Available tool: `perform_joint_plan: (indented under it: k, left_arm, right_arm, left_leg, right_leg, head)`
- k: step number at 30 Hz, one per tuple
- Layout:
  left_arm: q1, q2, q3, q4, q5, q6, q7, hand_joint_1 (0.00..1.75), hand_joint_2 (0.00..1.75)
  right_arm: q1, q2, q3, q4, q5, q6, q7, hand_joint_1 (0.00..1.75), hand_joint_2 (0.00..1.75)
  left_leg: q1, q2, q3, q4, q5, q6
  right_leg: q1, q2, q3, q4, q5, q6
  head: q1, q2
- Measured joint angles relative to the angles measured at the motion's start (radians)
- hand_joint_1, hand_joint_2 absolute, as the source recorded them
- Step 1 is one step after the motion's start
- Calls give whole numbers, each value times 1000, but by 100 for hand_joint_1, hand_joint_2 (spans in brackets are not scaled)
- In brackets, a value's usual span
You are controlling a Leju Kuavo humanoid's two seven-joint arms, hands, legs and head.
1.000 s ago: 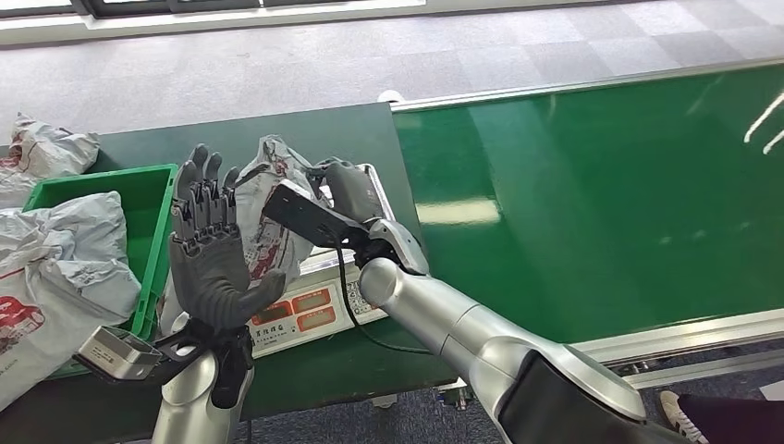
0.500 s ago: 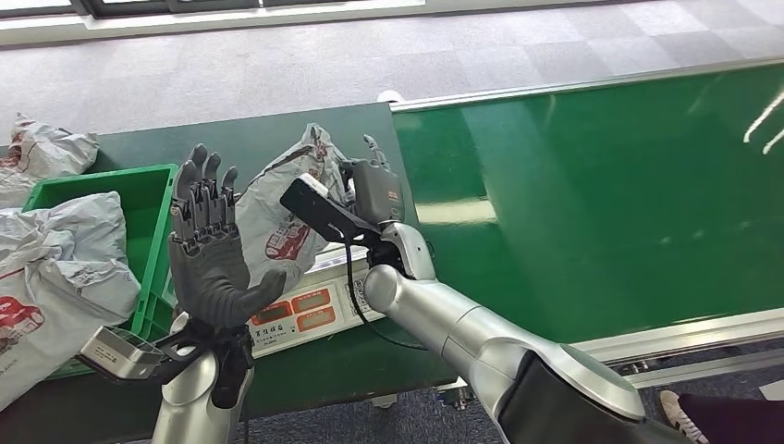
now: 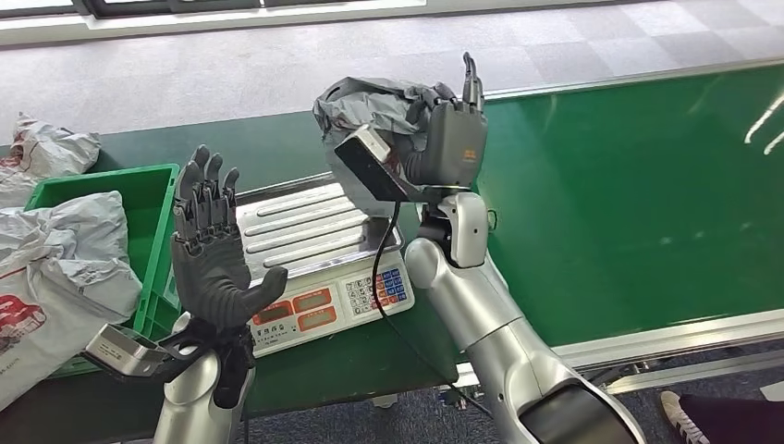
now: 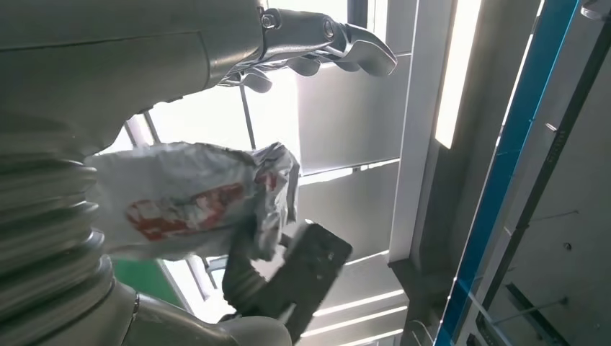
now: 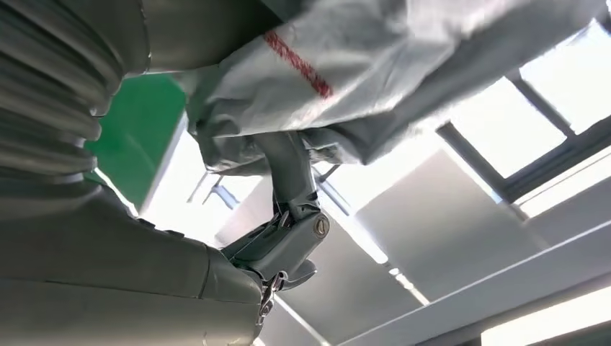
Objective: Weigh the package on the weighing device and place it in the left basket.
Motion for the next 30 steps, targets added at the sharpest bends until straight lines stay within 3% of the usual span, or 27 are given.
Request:
perform_joint_plan:
  k: [7,19,25,28,30]
  left_arm:
    - [0,0,0,1,2,5,0,0,175]
    - [0,0,0,-3,-4,20,1,0,175]
    - [1,0,0,-7,-6,14,0,0,175]
    - [1,0,0,-7,-3,14,0,0,175]
    - [1,0,0,-7,-1,8,0,0,175]
  right_arm:
    - [5,0,-87,-21,-4,0,2,0,175]
    - [11,0,-110,-12,-53,39,-22,0,175]
    - [-38,3,-31,125,-491,153,-277,0,175]
    - [-56,5,15,174,-548,171,-307,0,175]
    - [-65,5,37,197,-582,245,-367,0,175]
  left_leg:
    - [0,0,0,0,0,0]
    - [0,0,-1,0,0,0]
    - [1,1,0,0,0,0]
    - [1,-1,-1,0,1,0]
    - [1,0,-1,0,0,0]
  right_leg:
    - [1,0,0,0,0,0]
    - [0,0,0,0,0,0]
    - [1,1,0,0,0,0]
    - [1,0,0,1,0,0]
    - [1,0,0,1,0,0]
  head:
    - [0,0]
    - [0,0]
    - [0,0]
    - [0,0]
    - [0,0]
